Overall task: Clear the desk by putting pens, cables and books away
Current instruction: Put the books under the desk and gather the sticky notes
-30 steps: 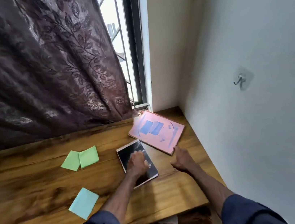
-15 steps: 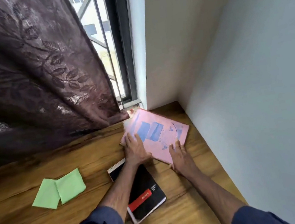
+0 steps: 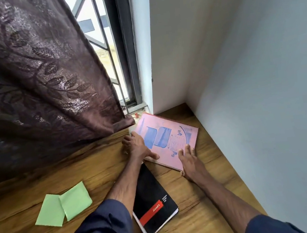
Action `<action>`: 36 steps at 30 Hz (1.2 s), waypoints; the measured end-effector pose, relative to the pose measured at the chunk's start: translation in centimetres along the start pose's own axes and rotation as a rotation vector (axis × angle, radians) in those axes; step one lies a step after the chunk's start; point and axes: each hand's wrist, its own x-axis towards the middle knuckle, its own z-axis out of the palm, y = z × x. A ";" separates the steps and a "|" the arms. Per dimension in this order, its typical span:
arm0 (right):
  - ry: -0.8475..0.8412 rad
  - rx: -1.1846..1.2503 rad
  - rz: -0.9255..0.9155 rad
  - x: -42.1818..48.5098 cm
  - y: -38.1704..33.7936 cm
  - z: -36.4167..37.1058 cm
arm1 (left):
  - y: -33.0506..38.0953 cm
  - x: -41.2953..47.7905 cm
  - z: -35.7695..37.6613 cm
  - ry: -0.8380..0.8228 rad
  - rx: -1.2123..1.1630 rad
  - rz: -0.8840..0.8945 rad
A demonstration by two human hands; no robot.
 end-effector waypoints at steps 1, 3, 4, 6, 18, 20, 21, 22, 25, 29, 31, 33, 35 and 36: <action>0.002 0.003 -0.005 0.2 0.1 -0.3 | -0.3 0.3 -0.5 -0.020 -0.023 -0.024; 0.006 0.002 -0.014 0.6 0.5 -1.1 | -1.3 0.9 -1.3 -0.035 -0.082 -0.043; -0.006 0.000 -0.023 0.7 0.8 -1.6 | -1.9 1.2 -1.5 -0.039 -0.124 -0.034; -0.050 0.012 -0.027 0.9 1.4 -2.4 | -2.8 1.3 -1.5 -0.056 -0.273 -0.019; 0.595 0.686 0.237 -8.0 -2.4 -4.2 | -3.1 -6.7 -3.3 -0.137 -1.165 -0.006; 0.745 0.824 0.387 -10.0 -3.5 -3.6 | -2.8 -8.7 -3.0 -0.206 -1.268 -0.012; 0.730 0.936 0.471 -10.7 -3.8 -3.6 | -2.7 -9.9 -2.6 -0.250 -1.317 -0.015; 0.632 1.100 0.556 -11.1 -3.8 -3.7 | -2.8 -11.0 -2.0 -0.293 -1.355 -0.017; 0.137 1.826 0.534 -11.7 -3.6 -4.9 | -3.2 -14.3 0.6 -0.391 -1.416 0.001; 0.116 2.032 0.400 -13.1 -3.9 -4.7 | -4.1 -18.7 3.8 -0.476 -1.391 0.075; 0.161 2.032 0.379 -14.2 -3.6 -4.2 | -4.9 -20.4 5.0 -0.501 -1.377 0.081; 0.188 2.030 0.341 -15.9 -3.2 -4.3 | -5.9 -22.0 5.7 -0.501 -1.348 0.083; 0.234 2.006 0.311 -17.7 -2.5 -4.5 | -7.3 -23.1 5.9 -0.440 -1.355 0.069; 0.237 1.994 0.286 -18.9 -2.1 -4.7 | -8.2 -23.7 6.0 -0.396 -1.383 0.057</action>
